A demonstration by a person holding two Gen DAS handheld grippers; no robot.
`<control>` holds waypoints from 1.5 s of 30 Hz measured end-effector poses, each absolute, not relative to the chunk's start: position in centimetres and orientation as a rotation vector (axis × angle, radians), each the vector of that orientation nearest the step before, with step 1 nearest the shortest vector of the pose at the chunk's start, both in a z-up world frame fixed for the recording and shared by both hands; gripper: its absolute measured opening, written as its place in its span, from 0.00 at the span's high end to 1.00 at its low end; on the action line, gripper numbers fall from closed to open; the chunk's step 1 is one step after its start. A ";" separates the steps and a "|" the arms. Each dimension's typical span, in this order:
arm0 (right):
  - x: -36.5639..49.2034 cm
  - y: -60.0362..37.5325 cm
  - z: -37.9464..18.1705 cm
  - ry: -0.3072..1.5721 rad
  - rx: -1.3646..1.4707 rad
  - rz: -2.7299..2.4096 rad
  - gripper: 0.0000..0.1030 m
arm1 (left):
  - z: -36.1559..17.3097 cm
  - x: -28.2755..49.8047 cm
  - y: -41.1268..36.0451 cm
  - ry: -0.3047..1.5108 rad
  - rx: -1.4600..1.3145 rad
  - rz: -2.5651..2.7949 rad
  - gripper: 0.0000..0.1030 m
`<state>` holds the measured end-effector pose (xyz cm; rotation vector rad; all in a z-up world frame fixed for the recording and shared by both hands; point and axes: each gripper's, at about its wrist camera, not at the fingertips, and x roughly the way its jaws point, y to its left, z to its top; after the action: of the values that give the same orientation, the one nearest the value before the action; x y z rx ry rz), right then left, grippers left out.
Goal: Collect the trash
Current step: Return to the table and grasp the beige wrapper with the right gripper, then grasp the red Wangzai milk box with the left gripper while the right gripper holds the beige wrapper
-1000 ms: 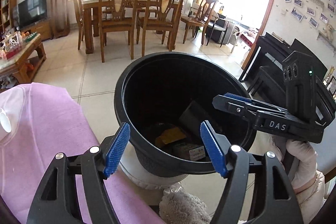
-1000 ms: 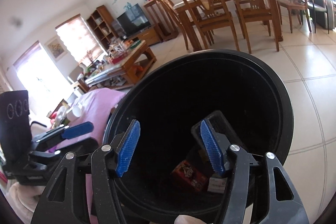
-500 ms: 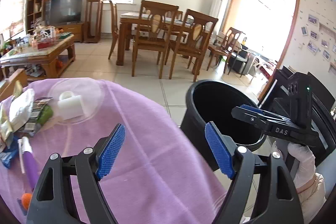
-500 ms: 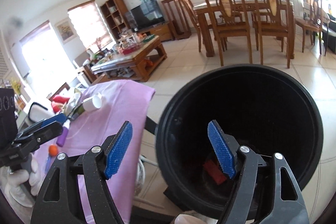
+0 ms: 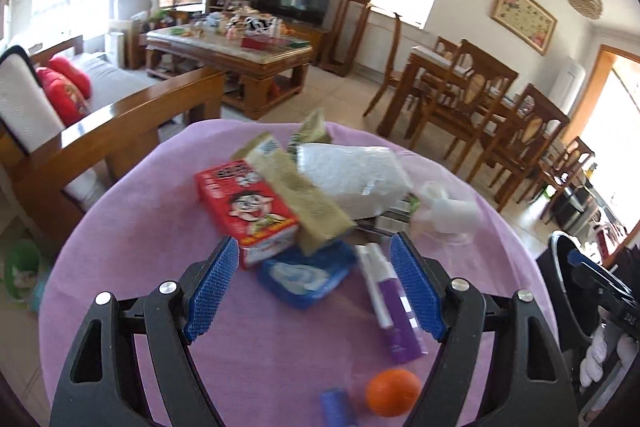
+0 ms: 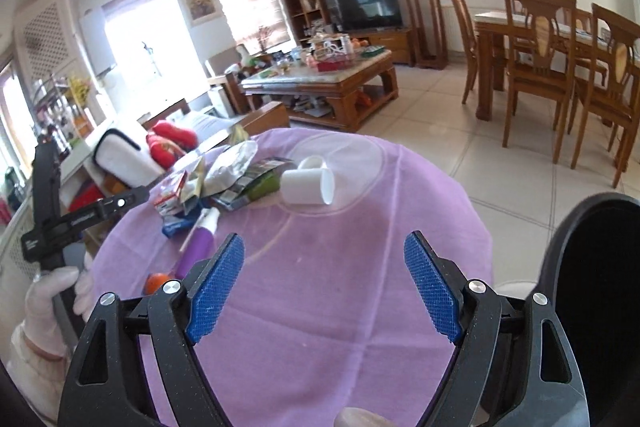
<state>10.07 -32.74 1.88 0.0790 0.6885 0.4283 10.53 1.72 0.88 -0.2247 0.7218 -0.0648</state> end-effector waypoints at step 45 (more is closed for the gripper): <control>23.8 -5.0 -2.0 0.809 -0.421 0.594 0.79 | -0.8 18.1 8.1 0.916 -0.329 -0.063 0.74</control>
<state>23.83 -5.00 -2.00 -0.4206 0.8091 0.5945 18.08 8.05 -0.85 -0.3287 0.9158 -0.0625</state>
